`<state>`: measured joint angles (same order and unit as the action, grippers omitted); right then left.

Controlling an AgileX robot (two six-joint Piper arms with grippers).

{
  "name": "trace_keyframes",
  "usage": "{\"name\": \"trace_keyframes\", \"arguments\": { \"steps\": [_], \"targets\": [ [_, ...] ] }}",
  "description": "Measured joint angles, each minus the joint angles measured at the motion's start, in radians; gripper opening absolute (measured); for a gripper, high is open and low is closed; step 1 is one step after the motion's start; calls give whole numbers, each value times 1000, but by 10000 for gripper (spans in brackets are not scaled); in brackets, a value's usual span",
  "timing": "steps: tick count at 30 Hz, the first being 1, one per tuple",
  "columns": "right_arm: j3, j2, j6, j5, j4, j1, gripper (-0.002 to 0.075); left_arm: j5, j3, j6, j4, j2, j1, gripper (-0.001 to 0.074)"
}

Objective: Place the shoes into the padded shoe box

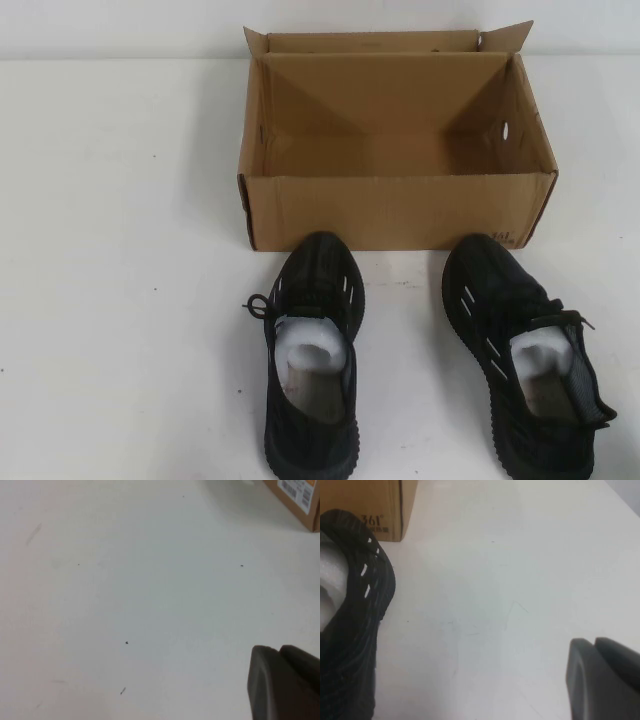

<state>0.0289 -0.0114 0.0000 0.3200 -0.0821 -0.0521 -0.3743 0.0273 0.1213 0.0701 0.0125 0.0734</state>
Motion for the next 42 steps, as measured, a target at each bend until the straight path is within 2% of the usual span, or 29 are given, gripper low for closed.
{"name": "trace_keyframes", "arguments": {
  "steps": [2, 36, 42],
  "targets": [
    [-2, -2, 11, 69, 6, 3, -8, 0, 0, 0, 0, 0, 0, 0],
    [-2, -2, 11, 69, 6, 3, -8, -2, 0, 0, 0, 0, 0, 0],
    [-2, -2, 11, 28, -77, 3, -8, -2, 0, 0, 0, 0, 0, 0]
  ]
}}
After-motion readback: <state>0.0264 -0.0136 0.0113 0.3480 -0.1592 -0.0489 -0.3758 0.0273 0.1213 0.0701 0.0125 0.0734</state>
